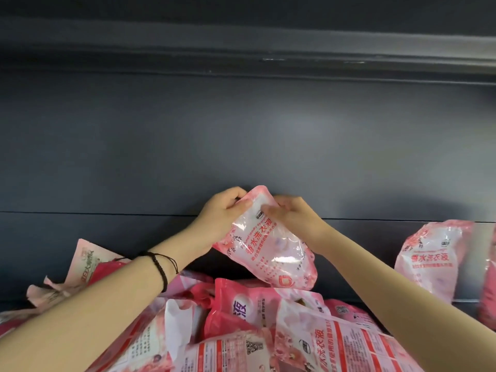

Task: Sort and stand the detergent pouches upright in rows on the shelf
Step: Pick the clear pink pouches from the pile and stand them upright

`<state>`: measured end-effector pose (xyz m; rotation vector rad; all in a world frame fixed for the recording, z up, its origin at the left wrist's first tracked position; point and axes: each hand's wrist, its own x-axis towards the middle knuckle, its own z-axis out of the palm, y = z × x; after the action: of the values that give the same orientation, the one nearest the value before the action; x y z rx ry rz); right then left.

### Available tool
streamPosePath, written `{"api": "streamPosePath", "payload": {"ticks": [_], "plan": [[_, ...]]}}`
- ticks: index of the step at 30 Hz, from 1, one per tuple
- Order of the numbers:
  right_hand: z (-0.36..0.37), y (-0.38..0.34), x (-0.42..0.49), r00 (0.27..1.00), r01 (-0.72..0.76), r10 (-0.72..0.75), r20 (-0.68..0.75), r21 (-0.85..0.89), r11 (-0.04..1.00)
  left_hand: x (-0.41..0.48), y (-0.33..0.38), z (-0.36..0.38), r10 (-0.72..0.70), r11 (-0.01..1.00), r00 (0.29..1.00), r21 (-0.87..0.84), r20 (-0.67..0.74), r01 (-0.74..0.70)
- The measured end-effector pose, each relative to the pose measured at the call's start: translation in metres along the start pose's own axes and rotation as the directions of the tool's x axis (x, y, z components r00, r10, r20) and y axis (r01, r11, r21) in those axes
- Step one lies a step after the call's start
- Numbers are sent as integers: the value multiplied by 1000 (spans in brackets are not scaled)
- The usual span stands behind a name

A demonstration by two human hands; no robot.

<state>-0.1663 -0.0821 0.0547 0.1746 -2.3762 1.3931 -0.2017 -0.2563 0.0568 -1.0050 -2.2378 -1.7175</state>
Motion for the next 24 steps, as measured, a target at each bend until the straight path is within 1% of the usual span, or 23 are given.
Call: {"api": "streamPosePath", "payload": {"ticks": [3, 4, 5, 7, 8, 9, 13, 16, 20, 24], "plan": [[-12, 2, -15, 997, 35, -28, -74, 91, 995, 1, 15, 4, -16, 1000, 1000, 13, 12, 16], [-15, 3, -21, 993, 43, -29, -111, 130, 991, -1, 20, 6, -19, 1000, 999, 1, -29, 19], [-18, 4, -26, 988, 45, -17, -155, 180, 983, -3, 24, 7, -17, 1000, 995, -26, -99, 14], [-27, 4, -34, 966, 54, 26, -257, 301, 952, -9, 27, 13, -26, 991, 967, -136, -253, -9], [-32, 3, -38, 951, 64, 50, -304, 355, 933, -13, 28, 17, -47, 980, 954, -199, -295, -13], [-38, 0, -40, 936, 76, 72, -344, 397, 915, -18, 30, 23, -68, 968, 950, -251, -305, -11], [-61, -21, -51, 893, 140, 113, -436, 508, 850, -31, 41, 51, -109, 925, 977, -379, -182, 32], [-77, -32, -66, 891, 154, 143, -430, 584, 797, -36, 54, 78, -168, 890, 981, -443, -101, 107], [-107, -34, -96, 911, 119, 187, -369, 667, 736, -43, 73, 114, -189, 832, 978, -543, -83, 114], [-141, -19, -127, 892, 142, 200, -405, 673, 726, -53, 91, 155, -192, 818, 979, -562, -69, 121]]}}
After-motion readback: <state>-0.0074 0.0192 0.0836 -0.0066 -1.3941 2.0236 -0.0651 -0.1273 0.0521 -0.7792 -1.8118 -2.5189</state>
